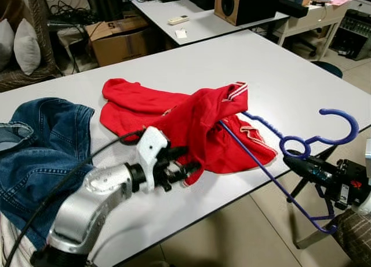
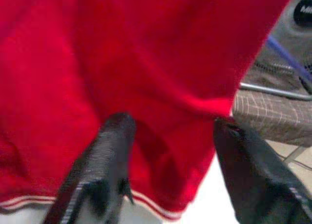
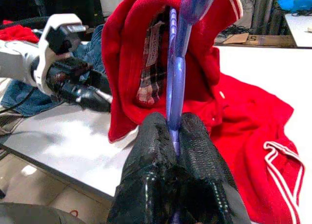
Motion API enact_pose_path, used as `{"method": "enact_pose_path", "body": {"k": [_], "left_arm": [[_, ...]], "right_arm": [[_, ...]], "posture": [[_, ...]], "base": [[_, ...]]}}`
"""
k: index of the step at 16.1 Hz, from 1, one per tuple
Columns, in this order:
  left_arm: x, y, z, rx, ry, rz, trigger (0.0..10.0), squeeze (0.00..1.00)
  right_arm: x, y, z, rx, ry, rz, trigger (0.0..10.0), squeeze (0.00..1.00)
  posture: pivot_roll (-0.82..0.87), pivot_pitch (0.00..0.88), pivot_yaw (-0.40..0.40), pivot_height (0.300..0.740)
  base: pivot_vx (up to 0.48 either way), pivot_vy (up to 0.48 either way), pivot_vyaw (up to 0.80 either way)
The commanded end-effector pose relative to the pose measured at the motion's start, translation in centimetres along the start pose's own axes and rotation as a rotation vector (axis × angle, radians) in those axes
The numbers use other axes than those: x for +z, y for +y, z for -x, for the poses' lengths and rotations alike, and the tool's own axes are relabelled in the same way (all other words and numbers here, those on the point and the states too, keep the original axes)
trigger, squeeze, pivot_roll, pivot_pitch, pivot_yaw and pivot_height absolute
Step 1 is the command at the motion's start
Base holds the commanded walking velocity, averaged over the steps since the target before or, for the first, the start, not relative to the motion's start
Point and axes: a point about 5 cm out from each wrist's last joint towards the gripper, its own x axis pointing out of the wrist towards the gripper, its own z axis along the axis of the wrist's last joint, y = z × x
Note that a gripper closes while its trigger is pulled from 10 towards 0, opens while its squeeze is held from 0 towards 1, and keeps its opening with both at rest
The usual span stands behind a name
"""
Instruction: Hang hanger
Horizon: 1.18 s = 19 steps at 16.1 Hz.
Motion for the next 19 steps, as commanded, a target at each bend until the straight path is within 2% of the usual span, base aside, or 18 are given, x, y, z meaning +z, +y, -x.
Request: {"method": "enact_pose_path", "body": {"k": [1, 2, 6, 8, 9, 10, 12, 14, 16, 17, 18, 19], "left_arm": [[-0.6, 0.1, 0.0, 0.023, 0.034, -0.002, 10.0, 0.75], [-0.6, -0.2, 0.1, -0.009, 0.032, -0.002, 10.0, 0.18], [-0.6, -1.6, 1.4, -0.173, 0.027, 0.047, 10.0, 0.16], [-0.9, -1.1, 0.9, -0.108, 0.038, 0.047, 10.0, 0.16], [-1.1, -0.8, 0.6, -0.065, 0.055, 0.036, 10.0, 0.0], [-1.6, -0.4, 0.0, -0.017, 0.08, 0.039, 10.0, 0.0], [-1.7, -0.6, -0.4, -0.02, 0.079, 0.052, 10.0, 0.0], [-2.1, 0.2, -0.8, 0.064, 0.12, 0.012, 10.0, 0.0], [-2.0, 0.6, -0.8, 0.089, 0.111, 0.009, 10.0, 0.0], [-1.8, 0.8, -0.7, 0.1, 0.093, 0.019, 4.1, 0.0], [-1.8, 0.8, -0.7, 0.104, 0.086, 0.023, 4.1, 0.0], [-1.7, 0.9, -0.8, 0.114, 0.076, 0.029, 0.0, 0.0]], "right_arm": [[0.8, 0.1, -0.2, 0.021, -0.016, 0.029, 10.0, 0.0], [0.7, 0.1, -0.2, 0.023, -0.012, 0.03, 10.0, 0.0], [0.4, 0.1, -0.6, 0.037, 0.003, 0.031, 10.0, 0.0], [0.4, 0.2, -0.8, 0.048, 0.002, 0.029, 10.0, 0.0], [0.4, 0.2, -0.9, 0.052, 0.002, 0.028, 10.0, 0.0], [0.3, 0.3, -1.1, 0.057, 0.001, 0.027, 10.0, 0.0], [0.3, 0.3, -1.1, 0.061, 0.001, 0.027, 10.0, 0.0], [0.4, 0.3, -1.3, 0.066, 0.0, 0.029, 10.0, 0.0], [0.4, 0.3, -1.3, 0.067, 0.0, 0.032, 10.0, 0.0], [0.4, 0.3, -1.3, 0.067, -0.001, 0.032, 10.0, 0.0], [0.4, 0.3, -1.3, 0.067, -0.001, 0.032, 10.0, 0.0], [0.4, 0.3, -1.3, 0.067, -0.001, 0.033, 10.0, 0.0]], "posture": [[-0.04, 0.023, 0.068, 0.74], [-0.04, 0.023, 0.068, 0.74], [-0.04, 0.017, 0.062, 0.74], [-0.04, 0.015, 0.062, 0.74], [-0.04, 0.016, 0.06, 0.74], [-0.04, 0.017, 0.06, 0.74], [-0.04, 0.017, 0.06, 0.74], [-0.04, 0.019, 0.063, 0.74], [-0.04, 0.019, 0.063, 0.74], [-0.04, 0.019, 0.063, 0.74], [-0.04, 0.019, 0.063, 0.74], [-0.04, 0.019, 0.062, 0.74]], "base": [[0.0, 0.0, 0.0], [0.0, 0.0, 0.0], [0.0, 0.0, 0.0], [0.0, 0.0, 0.0], [0.0, 0.0, 0.0], [0.0, 0.0, 0.0], [0.0, 0.0, 0.0], [0.0, 0.0, 0.0], [0.0, 0.0, 0.0], [0.0, 0.0, 0.0], [0.0, 0.0, 0.0], [0.0, 0.0, 0.0]]}}
